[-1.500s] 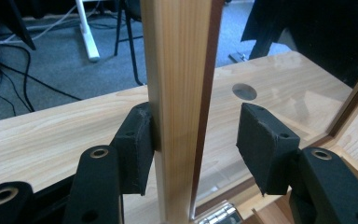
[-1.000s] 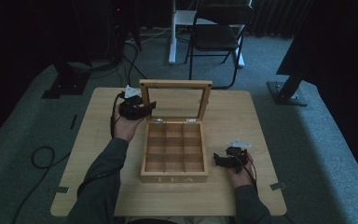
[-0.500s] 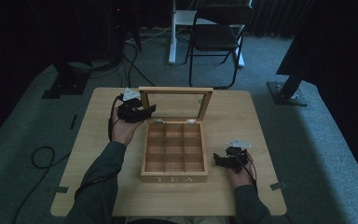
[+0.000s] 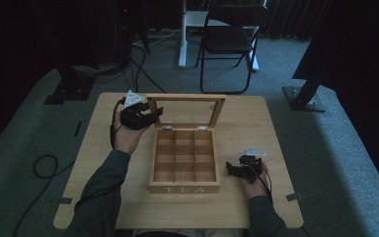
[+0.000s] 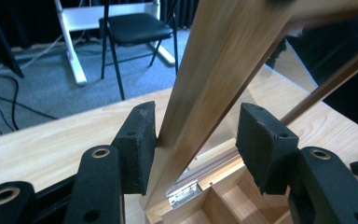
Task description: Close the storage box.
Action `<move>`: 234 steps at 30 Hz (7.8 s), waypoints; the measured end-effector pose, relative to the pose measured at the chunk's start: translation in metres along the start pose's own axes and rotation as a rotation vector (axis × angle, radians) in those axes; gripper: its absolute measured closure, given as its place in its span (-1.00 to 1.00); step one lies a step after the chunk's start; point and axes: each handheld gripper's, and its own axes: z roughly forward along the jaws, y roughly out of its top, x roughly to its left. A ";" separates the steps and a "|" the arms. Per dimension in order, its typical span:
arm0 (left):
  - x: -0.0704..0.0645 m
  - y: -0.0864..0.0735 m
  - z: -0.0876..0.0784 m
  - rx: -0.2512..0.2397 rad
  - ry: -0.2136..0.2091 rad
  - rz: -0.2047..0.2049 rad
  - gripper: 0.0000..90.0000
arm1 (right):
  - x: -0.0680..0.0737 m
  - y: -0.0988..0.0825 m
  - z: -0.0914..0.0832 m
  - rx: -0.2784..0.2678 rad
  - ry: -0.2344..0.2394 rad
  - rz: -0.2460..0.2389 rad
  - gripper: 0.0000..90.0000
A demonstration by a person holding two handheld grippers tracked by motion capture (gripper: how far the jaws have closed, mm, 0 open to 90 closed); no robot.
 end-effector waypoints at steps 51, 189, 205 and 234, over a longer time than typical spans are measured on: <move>-0.017 -0.016 -0.053 -0.050 -0.040 -0.041 0.14 | 0.000 0.000 0.000 0.001 -0.001 -0.002 -0.72; -0.054 -0.142 -0.069 0.022 -0.088 -0.104 -0.01 | 0.000 0.000 0.000 0.001 0.001 0.002 -0.72; -0.067 -0.151 -0.064 0.061 -0.121 -0.034 -0.02 | 0.001 0.000 0.000 0.001 0.008 -0.003 -0.72; -0.070 -0.162 -0.062 0.087 -0.101 -0.038 -0.02 | 0.001 0.001 0.001 0.000 0.011 -0.007 -0.72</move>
